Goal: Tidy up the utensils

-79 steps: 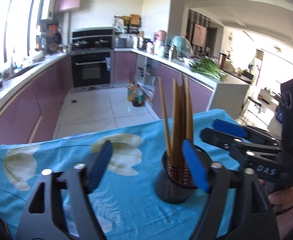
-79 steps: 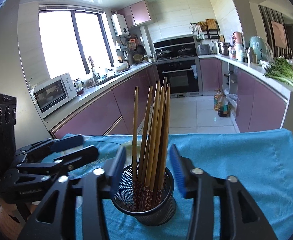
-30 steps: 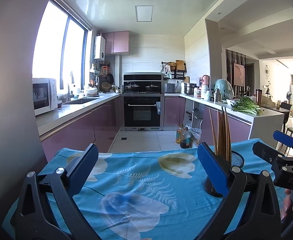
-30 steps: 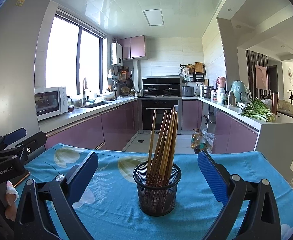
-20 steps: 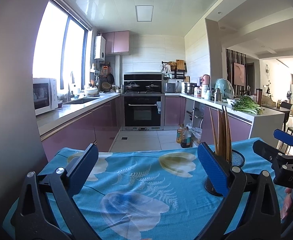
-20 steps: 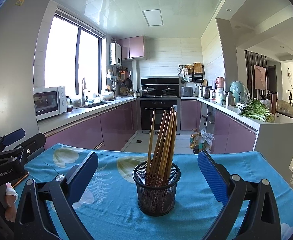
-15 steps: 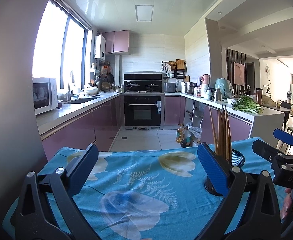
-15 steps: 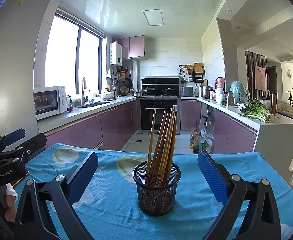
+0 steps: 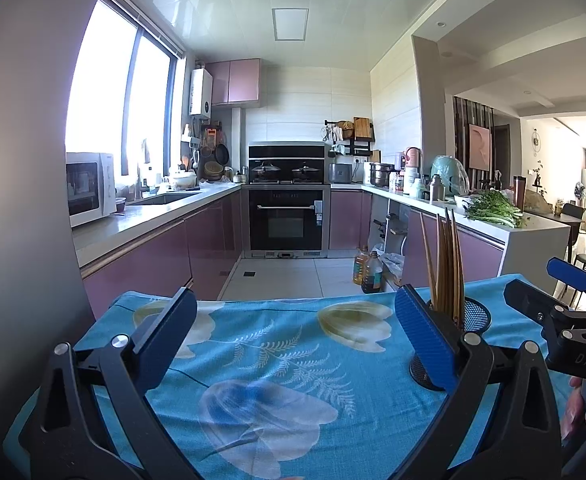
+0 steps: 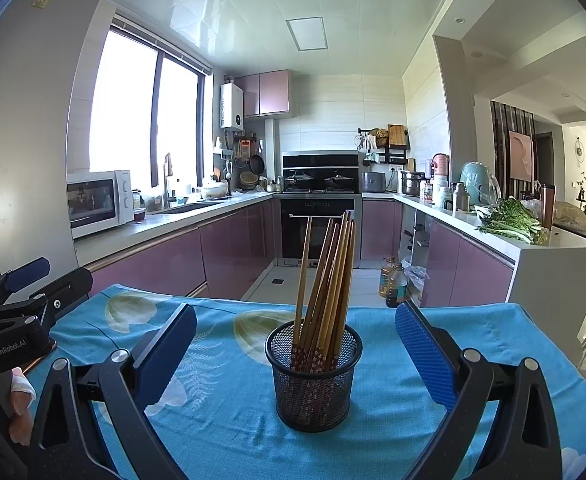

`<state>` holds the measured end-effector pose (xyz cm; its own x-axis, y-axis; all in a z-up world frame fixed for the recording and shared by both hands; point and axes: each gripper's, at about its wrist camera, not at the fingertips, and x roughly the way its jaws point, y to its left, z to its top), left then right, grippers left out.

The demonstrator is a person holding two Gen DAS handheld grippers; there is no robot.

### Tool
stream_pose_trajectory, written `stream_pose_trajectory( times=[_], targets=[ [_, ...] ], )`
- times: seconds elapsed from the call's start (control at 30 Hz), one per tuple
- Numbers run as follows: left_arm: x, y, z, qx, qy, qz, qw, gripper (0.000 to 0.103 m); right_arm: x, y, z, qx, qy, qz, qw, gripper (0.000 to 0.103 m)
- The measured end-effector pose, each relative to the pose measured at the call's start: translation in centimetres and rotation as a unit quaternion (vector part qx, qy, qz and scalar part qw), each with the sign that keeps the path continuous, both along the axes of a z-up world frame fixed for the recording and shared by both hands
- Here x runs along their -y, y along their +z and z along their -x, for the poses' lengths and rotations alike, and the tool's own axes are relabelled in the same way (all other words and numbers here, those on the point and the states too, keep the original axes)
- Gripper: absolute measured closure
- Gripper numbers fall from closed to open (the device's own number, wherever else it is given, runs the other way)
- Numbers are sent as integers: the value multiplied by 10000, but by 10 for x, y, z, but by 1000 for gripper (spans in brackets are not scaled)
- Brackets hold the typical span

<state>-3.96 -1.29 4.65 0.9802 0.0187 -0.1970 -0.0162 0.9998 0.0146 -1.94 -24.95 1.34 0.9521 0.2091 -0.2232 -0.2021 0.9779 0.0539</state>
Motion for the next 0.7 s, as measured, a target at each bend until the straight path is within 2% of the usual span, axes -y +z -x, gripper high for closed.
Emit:
stream_pose_trajectory(
  times=[0.7],
  targets=[
    [-1, 0, 0, -20, -10, 15, 10000, 6, 0, -1, -1, 5, -24, 3, 10000, 7]
  ],
)
